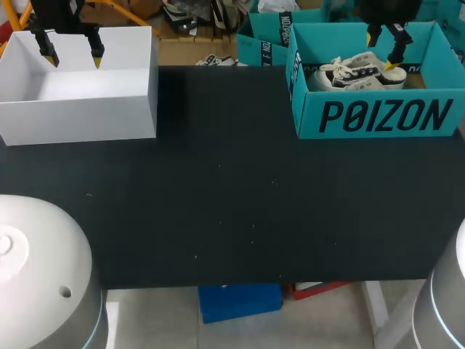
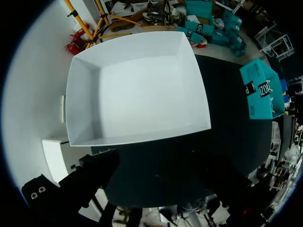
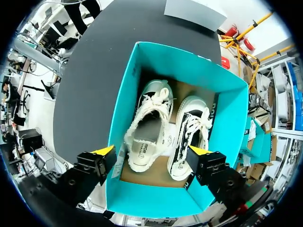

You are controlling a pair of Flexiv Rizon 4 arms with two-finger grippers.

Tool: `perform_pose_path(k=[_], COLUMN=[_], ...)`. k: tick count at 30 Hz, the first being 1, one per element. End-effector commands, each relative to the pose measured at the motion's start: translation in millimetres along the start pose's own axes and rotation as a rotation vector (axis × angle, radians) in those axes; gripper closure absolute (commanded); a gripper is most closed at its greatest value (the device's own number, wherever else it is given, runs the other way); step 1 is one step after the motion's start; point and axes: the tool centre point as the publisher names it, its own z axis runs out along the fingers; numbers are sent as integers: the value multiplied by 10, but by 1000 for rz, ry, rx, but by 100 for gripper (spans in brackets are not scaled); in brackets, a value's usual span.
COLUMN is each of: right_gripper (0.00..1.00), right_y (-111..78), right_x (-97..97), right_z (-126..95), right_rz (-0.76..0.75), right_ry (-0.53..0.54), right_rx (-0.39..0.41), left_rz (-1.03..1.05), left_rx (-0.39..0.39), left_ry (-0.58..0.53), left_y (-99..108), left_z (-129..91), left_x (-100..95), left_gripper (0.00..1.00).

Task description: Take the shoe out of the shoebox, open the shoe tongue, remove and reinsert the insole, then place the shoe into the shoebox

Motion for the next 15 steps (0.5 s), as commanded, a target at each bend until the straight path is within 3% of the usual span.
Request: perform_pose_path(k=[1, 3, 15], right_gripper=[27, 55, 56], right_y=[42, 48, 39], right_x=[-88, -103, -148], right_z=[174, 252, 659], right_rz=[7, 8, 12], right_ry=[8, 13, 42], right_rx=[0, 3, -25], left_rz=[-1, -1, -1], left_rx=[0, 0, 0], left_ry=[-1, -1, -1], left_y=[11, 11, 11], left_z=[-9, -9, -9], left_x=[1, 1, 1], left_gripper=[0, 0, 0])
